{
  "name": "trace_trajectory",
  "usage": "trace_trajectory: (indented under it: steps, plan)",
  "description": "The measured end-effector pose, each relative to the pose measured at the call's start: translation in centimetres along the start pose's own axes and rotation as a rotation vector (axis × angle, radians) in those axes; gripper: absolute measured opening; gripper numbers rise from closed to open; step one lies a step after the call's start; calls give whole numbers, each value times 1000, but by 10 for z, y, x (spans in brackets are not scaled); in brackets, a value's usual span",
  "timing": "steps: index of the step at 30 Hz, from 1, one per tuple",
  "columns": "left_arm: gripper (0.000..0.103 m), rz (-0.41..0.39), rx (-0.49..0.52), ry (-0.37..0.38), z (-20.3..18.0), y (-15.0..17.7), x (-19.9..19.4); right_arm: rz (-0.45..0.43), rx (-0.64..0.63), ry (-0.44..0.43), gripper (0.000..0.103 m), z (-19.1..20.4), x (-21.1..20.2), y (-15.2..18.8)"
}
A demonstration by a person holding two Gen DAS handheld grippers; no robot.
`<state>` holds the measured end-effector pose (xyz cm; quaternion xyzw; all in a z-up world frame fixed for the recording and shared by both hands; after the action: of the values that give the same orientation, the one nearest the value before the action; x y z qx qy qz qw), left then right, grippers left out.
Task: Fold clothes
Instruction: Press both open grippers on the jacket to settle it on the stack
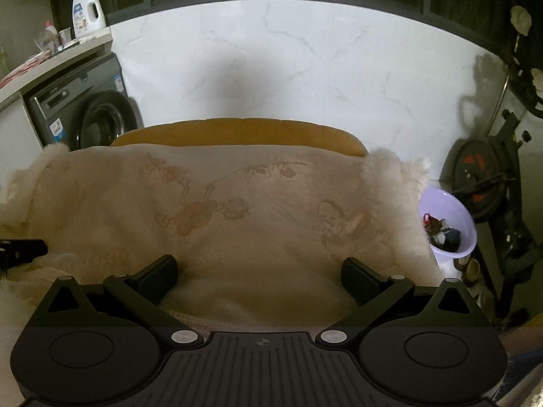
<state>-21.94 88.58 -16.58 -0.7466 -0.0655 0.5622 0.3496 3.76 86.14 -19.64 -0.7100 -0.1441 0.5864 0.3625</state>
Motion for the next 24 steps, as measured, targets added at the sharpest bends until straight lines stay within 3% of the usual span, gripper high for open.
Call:
trace_trajectory:
  steps: [18,24]
  plan:
    - [103,-9,-21,-42,6,3,3,7,-4,-9,102,-3,3,-5]
    - [103,-10,-43,-65,5,-1,-1,-52,27,-6,102,-9,-4,-9]
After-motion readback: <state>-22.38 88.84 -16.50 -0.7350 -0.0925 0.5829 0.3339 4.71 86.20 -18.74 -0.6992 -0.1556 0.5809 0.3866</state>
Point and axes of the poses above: each gripper's, at about its wrist camera, not at the fingertips, and x roughly the way its jaws point, z to its left, y to its underside, the point moved 8 cm from there along x, roughly the way its jaws point, and after that the axes turned 8 degrees about y, right-handed, at the moved point
